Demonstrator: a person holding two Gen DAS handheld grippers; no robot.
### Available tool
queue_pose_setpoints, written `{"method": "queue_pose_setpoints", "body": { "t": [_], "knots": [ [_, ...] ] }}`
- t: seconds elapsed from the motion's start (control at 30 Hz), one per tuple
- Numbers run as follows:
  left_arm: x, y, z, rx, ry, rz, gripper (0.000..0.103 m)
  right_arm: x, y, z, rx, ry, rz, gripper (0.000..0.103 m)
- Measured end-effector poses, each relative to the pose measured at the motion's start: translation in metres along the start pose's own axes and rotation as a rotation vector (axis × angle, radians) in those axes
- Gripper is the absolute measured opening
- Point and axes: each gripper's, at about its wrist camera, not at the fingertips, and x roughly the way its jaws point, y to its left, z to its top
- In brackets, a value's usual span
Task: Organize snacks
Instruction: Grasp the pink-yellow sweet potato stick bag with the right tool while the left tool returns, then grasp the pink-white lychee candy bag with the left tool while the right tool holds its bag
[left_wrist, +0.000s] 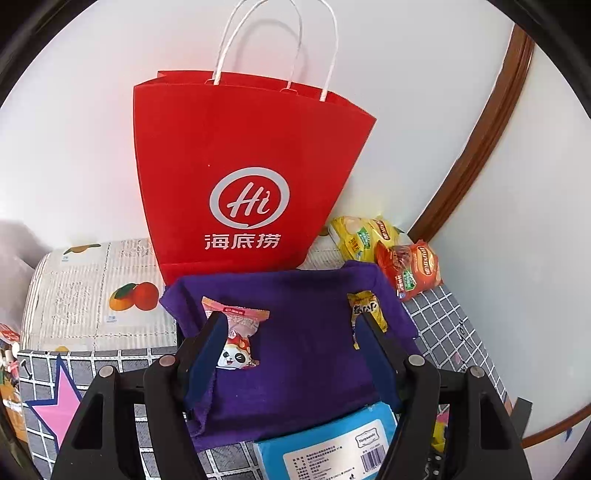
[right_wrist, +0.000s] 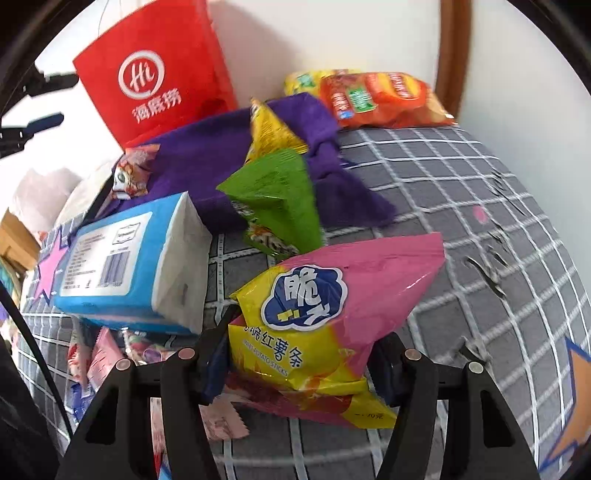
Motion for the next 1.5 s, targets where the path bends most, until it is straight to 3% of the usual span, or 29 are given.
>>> {"method": "queue_pose_setpoints", "body": {
  "t": [0.27, 0.4, 0.8, 1.0, 1.13, 1.33, 1.5],
  "knots": [
    [-0.015, -0.026, -0.007, 0.066, -0.006, -0.019, 0.069, -0.049, -0.028, -0.026, 0.105, -0.072, 0.022, 0.062],
    [-0.035, -0.038, -0.017, 0.105, -0.033, 0.003, 0.069, -0.063, -0.032, -0.044, 0.103, -0.052, 0.035, 0.062],
    [-0.07, -0.029, -0.116, 0.124, 0.064, -0.023, 0.069, -0.044, -0.006, -0.089, -0.014, 0.015, 0.035, 0.062],
    [-0.049, -0.018, -0.173, 0.078, 0.171, -0.047, 0.068, -0.043, -0.011, -0.102, 0.012, -0.059, 0.057, 0.063],
    [-0.027, -0.006, -0.201, 0.022, 0.226, -0.024, 0.069, -0.041, -0.009, -0.103, -0.02, -0.107, 0.045, 0.064],
    [-0.005, 0.009, -0.216, -0.054, 0.247, -0.024, 0.073, -0.031, -0.005, -0.094, -0.078, -0.116, 0.016, 0.069],
    [0.009, 0.007, -0.22, -0.055, 0.232, 0.015, 0.08, -0.029, 0.001, -0.096, -0.116, -0.12, -0.016, 0.07]
  ]
}}
